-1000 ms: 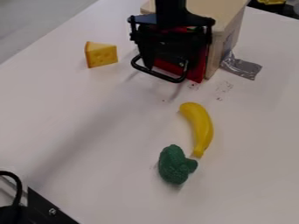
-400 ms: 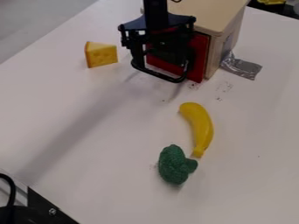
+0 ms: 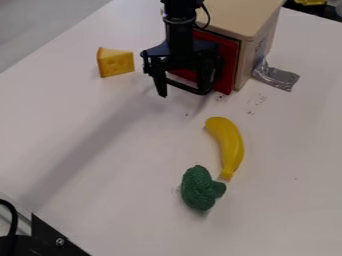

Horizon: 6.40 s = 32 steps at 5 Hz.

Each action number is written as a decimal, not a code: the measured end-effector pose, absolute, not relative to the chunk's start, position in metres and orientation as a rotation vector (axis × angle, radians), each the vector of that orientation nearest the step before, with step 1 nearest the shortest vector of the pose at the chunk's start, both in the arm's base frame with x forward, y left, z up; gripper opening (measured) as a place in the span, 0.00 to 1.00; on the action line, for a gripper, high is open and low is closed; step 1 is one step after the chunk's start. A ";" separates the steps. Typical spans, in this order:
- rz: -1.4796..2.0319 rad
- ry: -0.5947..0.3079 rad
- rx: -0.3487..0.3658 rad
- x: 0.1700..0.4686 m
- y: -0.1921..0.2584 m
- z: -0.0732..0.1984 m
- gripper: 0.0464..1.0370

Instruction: Open the drawer

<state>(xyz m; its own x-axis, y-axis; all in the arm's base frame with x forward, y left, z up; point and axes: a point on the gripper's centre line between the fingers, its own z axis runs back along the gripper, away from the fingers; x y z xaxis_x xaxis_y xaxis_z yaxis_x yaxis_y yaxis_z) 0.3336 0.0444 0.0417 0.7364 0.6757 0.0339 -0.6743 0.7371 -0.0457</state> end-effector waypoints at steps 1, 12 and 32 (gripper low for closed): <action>0.777 -0.050 -0.026 0.340 0.047 0.038 0.96; 0.931 -0.079 -0.090 0.288 0.039 0.039 0.41; -0.008 0.088 0.073 0.268 -0.027 0.146 0.96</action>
